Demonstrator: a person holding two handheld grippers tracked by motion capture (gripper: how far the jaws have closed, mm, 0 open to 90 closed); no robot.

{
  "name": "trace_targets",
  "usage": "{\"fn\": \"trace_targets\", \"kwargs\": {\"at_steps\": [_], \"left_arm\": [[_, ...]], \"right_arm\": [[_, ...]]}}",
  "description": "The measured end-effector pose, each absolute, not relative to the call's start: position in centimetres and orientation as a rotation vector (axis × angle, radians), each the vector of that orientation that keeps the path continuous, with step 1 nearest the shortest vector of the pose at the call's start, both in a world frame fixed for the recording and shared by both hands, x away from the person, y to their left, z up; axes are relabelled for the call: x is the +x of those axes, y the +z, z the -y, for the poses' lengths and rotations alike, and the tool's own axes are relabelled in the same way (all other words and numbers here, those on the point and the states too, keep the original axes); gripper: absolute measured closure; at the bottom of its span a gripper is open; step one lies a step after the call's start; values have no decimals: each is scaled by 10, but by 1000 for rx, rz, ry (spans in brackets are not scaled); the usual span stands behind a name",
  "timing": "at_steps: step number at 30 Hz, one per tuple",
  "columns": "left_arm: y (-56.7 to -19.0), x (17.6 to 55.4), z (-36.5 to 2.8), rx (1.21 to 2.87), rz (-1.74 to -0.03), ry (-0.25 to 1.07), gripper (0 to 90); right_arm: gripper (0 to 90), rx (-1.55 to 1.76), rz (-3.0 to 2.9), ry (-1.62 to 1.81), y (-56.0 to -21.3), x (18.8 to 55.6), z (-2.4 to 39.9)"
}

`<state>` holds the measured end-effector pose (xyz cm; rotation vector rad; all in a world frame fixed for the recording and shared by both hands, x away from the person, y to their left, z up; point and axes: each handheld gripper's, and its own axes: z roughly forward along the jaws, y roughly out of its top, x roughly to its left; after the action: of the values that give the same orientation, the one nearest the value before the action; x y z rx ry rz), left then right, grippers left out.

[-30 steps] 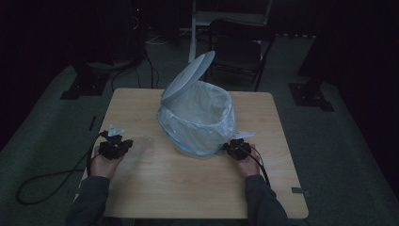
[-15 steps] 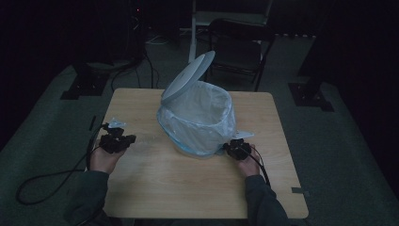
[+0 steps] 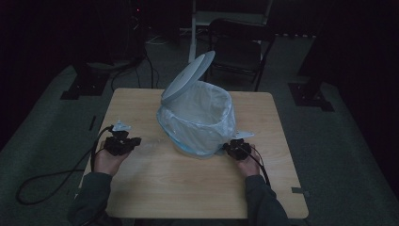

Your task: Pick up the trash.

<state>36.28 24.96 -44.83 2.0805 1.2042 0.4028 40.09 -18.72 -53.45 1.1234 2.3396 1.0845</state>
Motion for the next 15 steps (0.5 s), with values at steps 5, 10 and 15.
{"fn": "trace_targets", "kwargs": {"at_steps": [5, 10, 15], "left_arm": [[-448, 361, -248, 2072, -1190, 400, 871], [-449, 360, -247, 2055, -1183, 402, 871], [-448, 358, -246, 2045, -1170, 403, 871]], "right_arm": [[900, 1124, -2339, 1085, -535, 401, 187], [900, 1123, -2340, 1087, -535, 401, 188], [900, 1124, -2339, 1087, -535, 401, 187]]}}
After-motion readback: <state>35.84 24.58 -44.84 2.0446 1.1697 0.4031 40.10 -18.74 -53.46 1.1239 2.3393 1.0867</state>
